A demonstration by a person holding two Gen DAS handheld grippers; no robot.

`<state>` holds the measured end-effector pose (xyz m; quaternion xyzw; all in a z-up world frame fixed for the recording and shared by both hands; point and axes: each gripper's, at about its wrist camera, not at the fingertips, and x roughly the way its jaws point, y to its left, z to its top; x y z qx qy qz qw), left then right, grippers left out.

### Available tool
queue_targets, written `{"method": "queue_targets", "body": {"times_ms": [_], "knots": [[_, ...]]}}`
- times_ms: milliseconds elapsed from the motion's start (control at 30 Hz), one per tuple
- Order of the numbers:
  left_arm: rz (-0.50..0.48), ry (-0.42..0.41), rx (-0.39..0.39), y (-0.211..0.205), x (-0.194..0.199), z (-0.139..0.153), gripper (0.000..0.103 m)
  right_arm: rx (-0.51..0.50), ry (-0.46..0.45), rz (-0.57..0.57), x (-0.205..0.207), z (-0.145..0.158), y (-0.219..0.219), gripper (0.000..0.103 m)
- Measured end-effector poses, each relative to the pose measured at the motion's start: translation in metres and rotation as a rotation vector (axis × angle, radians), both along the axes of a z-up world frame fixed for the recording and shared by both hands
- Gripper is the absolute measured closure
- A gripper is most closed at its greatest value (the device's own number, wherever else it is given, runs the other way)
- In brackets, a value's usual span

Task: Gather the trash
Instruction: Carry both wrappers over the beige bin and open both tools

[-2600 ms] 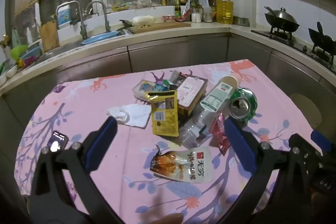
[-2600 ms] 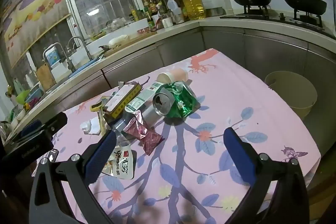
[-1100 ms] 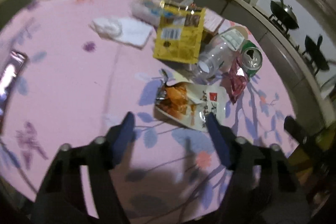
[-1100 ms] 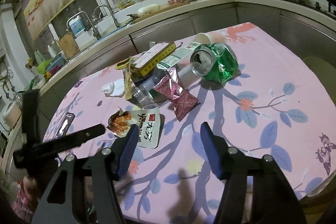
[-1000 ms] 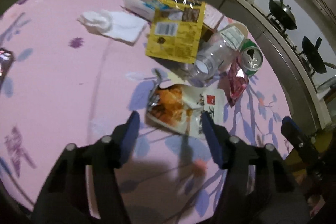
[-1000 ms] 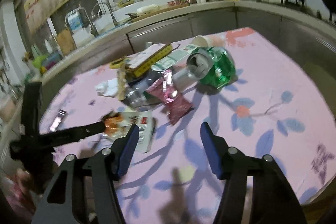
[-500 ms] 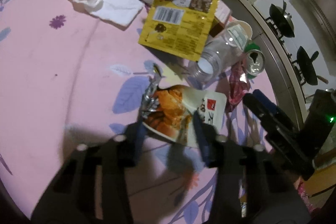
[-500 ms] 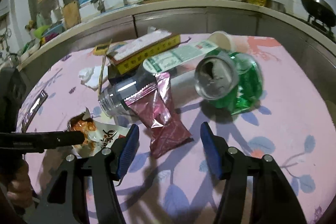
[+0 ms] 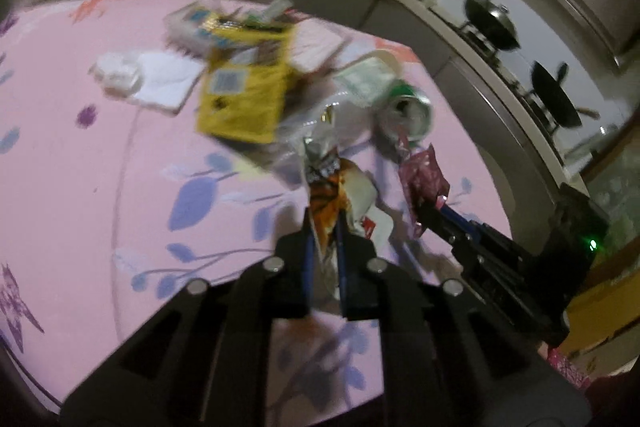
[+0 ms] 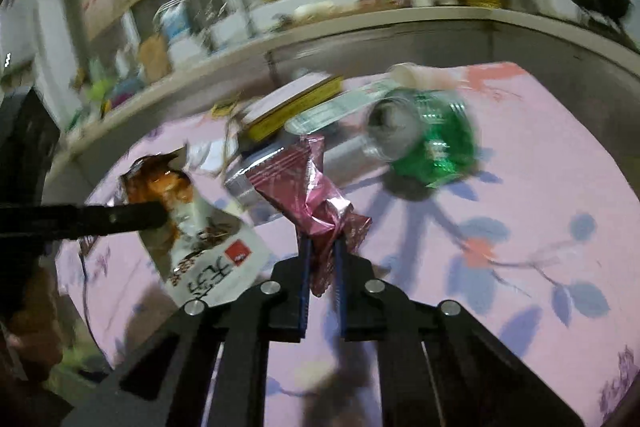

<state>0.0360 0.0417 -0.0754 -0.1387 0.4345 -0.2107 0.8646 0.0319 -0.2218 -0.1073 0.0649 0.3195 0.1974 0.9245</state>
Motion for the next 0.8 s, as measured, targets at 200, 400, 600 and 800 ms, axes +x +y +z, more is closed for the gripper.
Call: {"method": "queue_targets", "body": {"times_ms": [200,400,600,800], "knots": [[-0.186,-0.071,0.039,-0.093,0.027,0.033,0.094,0.082,-0.041,-0.220,-0.010,0.011,-0.097,0.095],[-0.410,-0.131,0.054,-0.238,0.073,0.046,0.094,0.168,-0.038,-0.505,-0.015,0.014,-0.231,0.095],[-0.500,-0.160,0.073,-0.368,0.123,0.037,0.094,0.192,0.061,-0.682,0.015,-0.010,-0.328,0.095],[-0.533,-0.166,0.180,-0.466,0.151,0.006,0.076,0.348,0.130,-0.702,0.034,-0.042,-0.368,0.071]]}}
